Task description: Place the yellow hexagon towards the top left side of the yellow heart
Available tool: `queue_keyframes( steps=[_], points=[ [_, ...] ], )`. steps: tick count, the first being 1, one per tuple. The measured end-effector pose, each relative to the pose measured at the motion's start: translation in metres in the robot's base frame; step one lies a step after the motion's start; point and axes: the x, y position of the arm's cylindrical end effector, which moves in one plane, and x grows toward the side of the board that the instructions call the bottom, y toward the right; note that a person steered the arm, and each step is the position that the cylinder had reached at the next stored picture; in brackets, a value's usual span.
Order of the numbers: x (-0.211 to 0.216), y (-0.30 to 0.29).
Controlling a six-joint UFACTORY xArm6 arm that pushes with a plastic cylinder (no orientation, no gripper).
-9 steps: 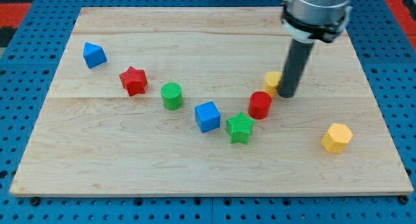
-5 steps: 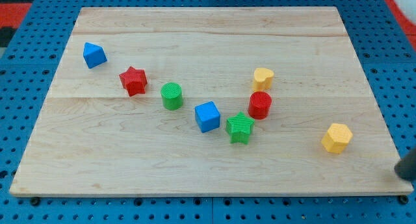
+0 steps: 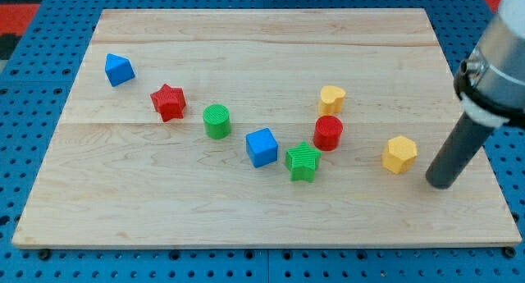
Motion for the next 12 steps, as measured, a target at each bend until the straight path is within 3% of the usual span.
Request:
queue_keyframes(
  steps=[1, 2, 7, 9, 10, 11, 12],
  points=[
    [0.009, -0.024],
    [-0.019, -0.026],
    [-0.198, -0.028],
    [-0.248, 0.047],
    [-0.268, 0.023],
    [-0.263, -0.027],
    [-0.242, -0.03]
  ],
)
